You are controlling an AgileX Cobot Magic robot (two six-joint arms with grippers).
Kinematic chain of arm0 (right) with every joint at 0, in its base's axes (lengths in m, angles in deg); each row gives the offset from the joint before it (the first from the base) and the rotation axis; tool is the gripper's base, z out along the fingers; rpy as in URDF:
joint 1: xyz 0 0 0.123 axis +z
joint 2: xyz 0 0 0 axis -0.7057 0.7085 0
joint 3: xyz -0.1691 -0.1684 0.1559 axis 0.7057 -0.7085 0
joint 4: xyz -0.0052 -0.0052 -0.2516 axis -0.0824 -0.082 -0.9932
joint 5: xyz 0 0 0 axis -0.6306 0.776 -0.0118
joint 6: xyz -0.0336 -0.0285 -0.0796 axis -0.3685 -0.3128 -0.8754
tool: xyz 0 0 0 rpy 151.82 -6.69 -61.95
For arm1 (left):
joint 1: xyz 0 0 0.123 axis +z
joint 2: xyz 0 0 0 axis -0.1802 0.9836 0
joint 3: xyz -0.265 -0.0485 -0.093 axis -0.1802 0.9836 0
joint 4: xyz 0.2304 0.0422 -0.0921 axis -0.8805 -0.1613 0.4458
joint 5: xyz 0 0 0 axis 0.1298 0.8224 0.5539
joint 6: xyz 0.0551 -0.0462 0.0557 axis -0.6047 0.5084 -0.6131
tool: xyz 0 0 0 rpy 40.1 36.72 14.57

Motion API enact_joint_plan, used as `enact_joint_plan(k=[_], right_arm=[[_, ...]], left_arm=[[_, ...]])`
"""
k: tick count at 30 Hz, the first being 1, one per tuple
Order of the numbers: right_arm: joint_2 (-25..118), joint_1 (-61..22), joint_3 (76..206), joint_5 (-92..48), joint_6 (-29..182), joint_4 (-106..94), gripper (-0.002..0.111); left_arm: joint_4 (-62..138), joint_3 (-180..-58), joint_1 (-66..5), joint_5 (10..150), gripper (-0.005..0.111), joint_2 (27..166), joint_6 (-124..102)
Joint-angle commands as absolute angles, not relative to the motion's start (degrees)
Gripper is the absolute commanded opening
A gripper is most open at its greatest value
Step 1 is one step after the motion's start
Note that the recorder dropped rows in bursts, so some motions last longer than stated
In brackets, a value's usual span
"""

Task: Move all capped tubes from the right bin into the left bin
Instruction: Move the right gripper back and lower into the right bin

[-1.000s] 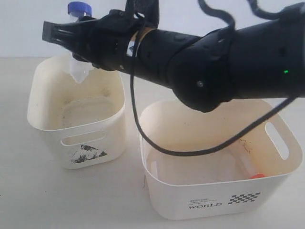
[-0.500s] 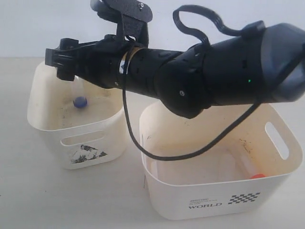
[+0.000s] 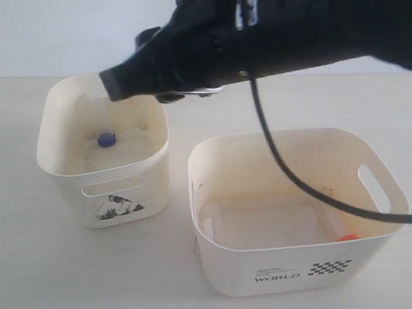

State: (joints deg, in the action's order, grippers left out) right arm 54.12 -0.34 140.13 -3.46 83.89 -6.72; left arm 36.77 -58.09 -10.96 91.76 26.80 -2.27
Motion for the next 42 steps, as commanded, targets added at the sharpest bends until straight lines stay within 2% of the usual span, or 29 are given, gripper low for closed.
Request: enact_joint_plan(k=[1,4,9,27,37,39,42], right_arm=[[49.3,-0.3,140.5,12.3,88.3,-16.6,0.041],[48.4,-0.3,140.5,25.6,104.4,-28.8,0.042],[49.3,-0.3,140.4,39.8,110.4,-36.0,0.042],[65.0,-0.5,140.4,42.2,114.0,-28.6,0.042],[68.6,-10.2,140.4,40.5,109.4,-21.5,0.042],[68.6,-10.8,140.4,39.8,109.6,-21.5,0.048],[68.7,-10.7,140.4,37.1,109.7,-20.8,0.066]], left_arm=[[37.1,-58.3,-10.9,91.4,0.004,26.8,-1.7],[37.1,-58.3,-10.9,91.4,0.004,26.8,-1.7],[37.1,-58.3,-10.9,91.4,0.004,26.8,-1.7],[37.1,-58.3,-10.9,91.4,0.004,26.8,-1.7],[37.1,-58.3,-10.9,91.4,0.004,26.8,-1.7],[37.1,-58.3,-10.9,91.4,0.004,26.8,-1.7],[37.1,-58.3,-10.9,91.4,0.004,26.8,-1.7]])
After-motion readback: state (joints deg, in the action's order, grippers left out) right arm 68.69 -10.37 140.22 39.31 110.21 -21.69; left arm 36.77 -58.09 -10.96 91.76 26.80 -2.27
